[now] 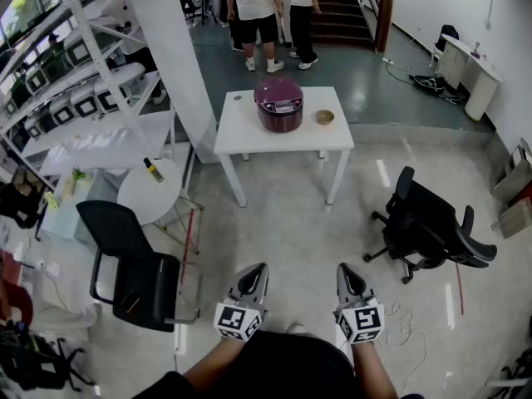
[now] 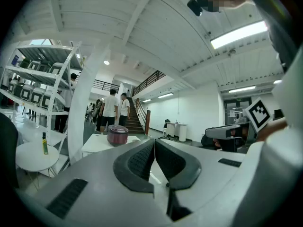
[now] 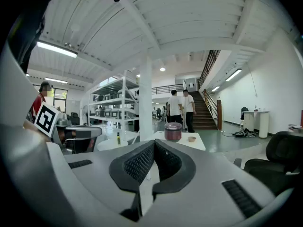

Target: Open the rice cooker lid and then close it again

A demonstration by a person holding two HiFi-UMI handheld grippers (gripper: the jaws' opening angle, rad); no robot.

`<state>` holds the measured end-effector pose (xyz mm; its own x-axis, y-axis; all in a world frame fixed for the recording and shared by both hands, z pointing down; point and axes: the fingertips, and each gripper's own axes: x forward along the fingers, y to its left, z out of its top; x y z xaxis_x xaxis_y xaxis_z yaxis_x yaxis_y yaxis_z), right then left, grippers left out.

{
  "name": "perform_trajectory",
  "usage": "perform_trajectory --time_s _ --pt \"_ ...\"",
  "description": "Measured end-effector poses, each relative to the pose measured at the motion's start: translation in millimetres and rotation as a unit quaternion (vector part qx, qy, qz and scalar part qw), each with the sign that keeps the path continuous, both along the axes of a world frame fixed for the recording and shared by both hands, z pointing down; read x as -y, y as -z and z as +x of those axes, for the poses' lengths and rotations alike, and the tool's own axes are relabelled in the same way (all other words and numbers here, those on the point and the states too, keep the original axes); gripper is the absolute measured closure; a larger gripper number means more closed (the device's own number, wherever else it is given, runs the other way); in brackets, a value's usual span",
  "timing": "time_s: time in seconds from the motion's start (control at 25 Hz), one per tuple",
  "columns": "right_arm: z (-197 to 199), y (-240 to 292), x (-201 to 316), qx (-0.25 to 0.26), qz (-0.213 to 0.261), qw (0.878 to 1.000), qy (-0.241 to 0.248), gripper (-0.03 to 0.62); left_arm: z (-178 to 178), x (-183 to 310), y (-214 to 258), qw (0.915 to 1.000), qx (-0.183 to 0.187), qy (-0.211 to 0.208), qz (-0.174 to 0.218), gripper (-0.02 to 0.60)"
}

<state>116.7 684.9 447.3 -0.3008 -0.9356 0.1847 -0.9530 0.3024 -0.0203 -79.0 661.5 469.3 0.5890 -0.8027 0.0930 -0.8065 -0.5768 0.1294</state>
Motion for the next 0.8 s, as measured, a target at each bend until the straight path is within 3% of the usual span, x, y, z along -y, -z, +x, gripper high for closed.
perform_trajectory --time_s 0.32,0.8 --pt "11.2 8.0 1.2 0.025 0.007 0.999 -0.029 0.595 6.0 1.9 7.5 0.9999 -0.014 -0.004 0.006 0.577" --pt "10.4 4.2 -6.3 0.040 0.006 0.999 -0.028 0.594 4.0 -2.6 7.5 0.9996 -0.022 -0.013 0.009 0.577"
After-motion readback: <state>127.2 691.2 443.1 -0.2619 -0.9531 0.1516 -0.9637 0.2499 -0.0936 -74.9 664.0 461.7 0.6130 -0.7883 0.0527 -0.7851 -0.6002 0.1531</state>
